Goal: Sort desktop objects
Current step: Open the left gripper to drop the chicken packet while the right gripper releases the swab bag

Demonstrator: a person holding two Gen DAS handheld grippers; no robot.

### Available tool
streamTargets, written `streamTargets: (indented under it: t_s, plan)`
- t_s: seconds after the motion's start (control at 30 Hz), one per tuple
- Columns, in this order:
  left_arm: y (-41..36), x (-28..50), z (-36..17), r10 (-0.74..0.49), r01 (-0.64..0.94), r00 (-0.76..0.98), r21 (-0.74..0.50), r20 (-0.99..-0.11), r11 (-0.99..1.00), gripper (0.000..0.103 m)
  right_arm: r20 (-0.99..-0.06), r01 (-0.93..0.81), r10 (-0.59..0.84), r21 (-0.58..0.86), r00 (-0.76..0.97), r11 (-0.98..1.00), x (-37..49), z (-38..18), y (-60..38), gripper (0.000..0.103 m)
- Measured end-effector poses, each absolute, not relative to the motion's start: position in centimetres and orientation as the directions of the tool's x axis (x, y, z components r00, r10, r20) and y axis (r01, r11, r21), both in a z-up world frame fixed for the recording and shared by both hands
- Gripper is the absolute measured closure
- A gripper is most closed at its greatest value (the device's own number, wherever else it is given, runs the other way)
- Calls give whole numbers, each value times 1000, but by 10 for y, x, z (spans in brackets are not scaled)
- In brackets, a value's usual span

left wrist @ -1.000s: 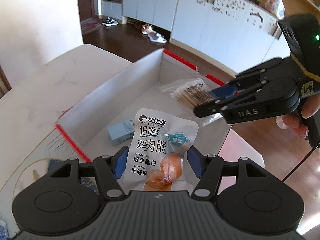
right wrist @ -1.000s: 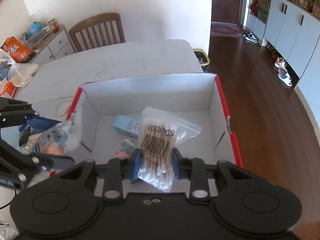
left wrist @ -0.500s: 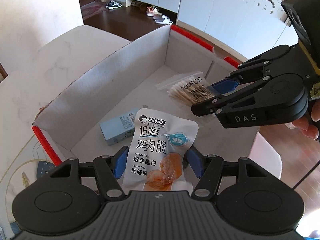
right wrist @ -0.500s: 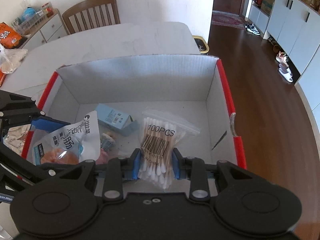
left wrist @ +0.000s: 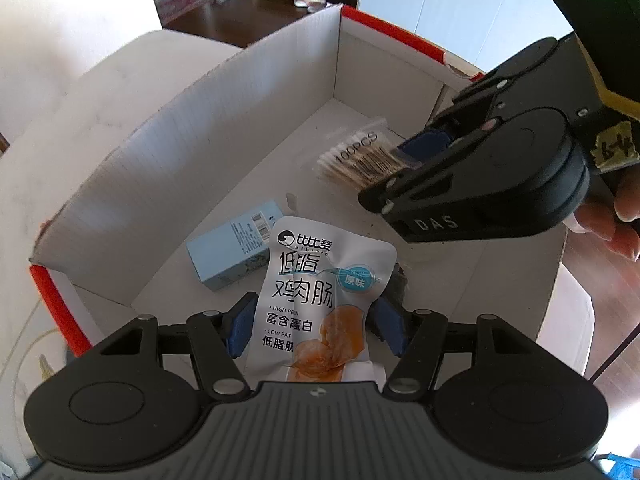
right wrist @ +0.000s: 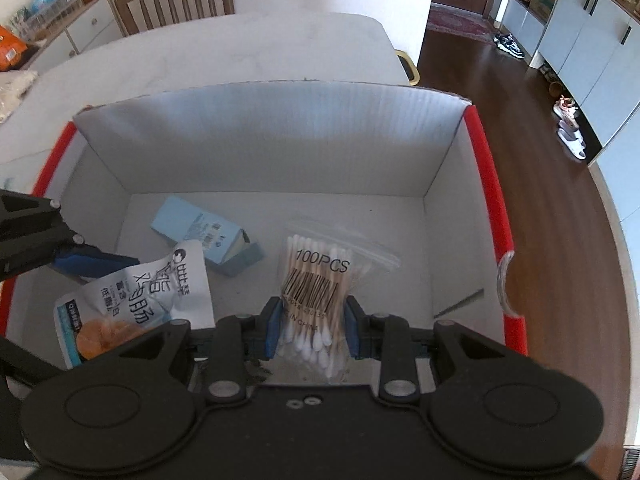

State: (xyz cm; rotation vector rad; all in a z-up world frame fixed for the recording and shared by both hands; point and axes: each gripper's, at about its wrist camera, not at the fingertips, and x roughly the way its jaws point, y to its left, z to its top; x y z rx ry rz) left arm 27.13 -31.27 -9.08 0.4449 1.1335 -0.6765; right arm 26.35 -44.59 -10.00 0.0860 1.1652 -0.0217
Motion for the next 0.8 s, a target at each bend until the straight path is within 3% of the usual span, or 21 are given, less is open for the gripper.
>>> streamTargets:
  t_s: [0.67,0.8]
  plan:
    - [-299,264,-87,-286,653,203,-88,-937,752,39,-940,58,-1,21,342,998,285,-120,-439,69]
    - [-297,268,-84,-287,643,226,-78,-931,762,27,-939,67,-2,22,343,998,285,-120,-440,67]
